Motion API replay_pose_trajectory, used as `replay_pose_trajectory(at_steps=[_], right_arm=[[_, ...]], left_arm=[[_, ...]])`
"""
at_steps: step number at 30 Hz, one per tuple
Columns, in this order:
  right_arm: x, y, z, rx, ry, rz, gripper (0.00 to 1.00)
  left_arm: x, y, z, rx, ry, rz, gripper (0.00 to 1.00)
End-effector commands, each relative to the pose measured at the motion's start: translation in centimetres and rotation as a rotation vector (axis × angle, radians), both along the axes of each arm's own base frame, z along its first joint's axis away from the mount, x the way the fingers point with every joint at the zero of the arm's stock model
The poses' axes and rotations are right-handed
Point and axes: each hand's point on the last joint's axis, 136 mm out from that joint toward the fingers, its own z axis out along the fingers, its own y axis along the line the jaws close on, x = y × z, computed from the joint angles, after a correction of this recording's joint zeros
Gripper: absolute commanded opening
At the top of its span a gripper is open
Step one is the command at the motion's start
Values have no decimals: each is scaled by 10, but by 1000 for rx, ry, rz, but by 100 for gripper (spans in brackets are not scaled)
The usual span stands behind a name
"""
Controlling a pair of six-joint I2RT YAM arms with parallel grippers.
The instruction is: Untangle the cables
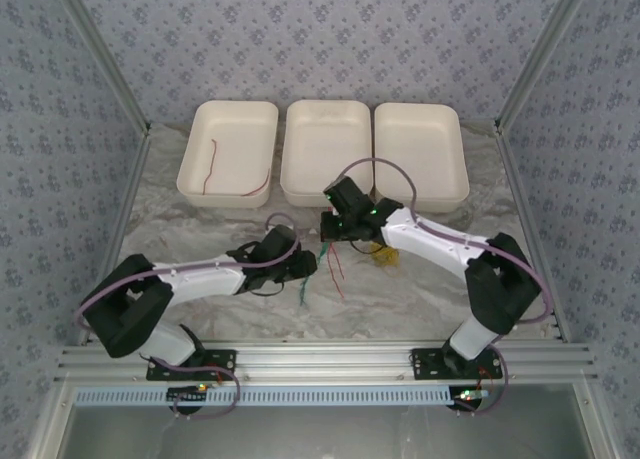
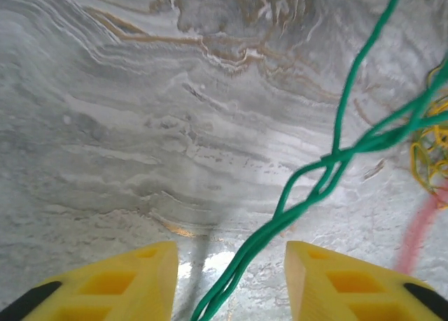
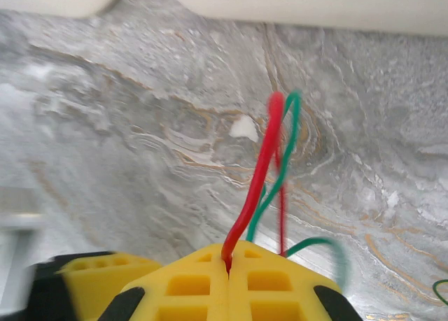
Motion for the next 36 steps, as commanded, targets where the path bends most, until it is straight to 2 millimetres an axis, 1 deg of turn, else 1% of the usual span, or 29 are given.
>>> replay_pose_trajectory(at_steps=[1, 3, 5, 8, 9, 11, 12, 15, 16, 18, 19, 20, 23, 25, 29, 31, 34, 36], right_arm=[[-14, -5, 1, 53, 79, 86, 0], [-15, -6, 5, 96, 101, 106, 0], [-15, -10, 7, 120, 116, 107, 0], [-12, -17, 2, 157, 152, 92, 0], [-11, -19, 0, 166, 159, 86, 0], [-9, -23, -4, 179, 170, 71, 0], [-8, -25, -4, 186, 171, 65, 0], [-5, -31, -1, 213, 167, 43, 0], [-5, -33, 1, 218, 168, 39, 0], [-5, -37, 5, 225, 171, 29, 0], [-5, -40, 8, 232, 171, 26, 0], [-6, -43, 12, 238, 171, 21, 0], [-9, -59, 22, 242, 155, -4, 0], [-10, -71, 29, 250, 137, -29, 0], [-14, -100, 42, 282, 101, -86, 0], [-15, -112, 48, 291, 85, -112, 0], [-13, -126, 56, 308, 60, -143, 0], [-11, -131, 62, 321, 48, -154, 0]], left_arm=[[11, -26, 14, -34, -48, -55, 49], [15, -31, 14, -39, -66, -63, 55], [19, -34, 12, -5, -89, -76, 63], [21, -40, 6, 70, -105, -117, 65], [21, -42, 4, 87, -110, -127, 63], [22, -47, -2, 115, -112, -146, 51], [23, -47, -5, 137, -109, -146, 48], [27, -39, -18, 241, -100, -125, 42], [28, -35, -21, 276, -102, -114, 38], [31, -28, -27, 335, -101, -95, 26], [32, -25, -30, 364, -97, -88, 15], [33, -20, -35, 398, -91, -81, 0], [33, -8, -44, 471, -76, -66, 0], [33, 2, -43, 503, -84, -43, 0], [37, 26, -28, 548, -122, 7, 0], [38, 30, -21, 525, -136, 3, 0], [41, 38, -8, 514, -156, 6, 0], [43, 47, -1, 517, -160, 17, 0]])
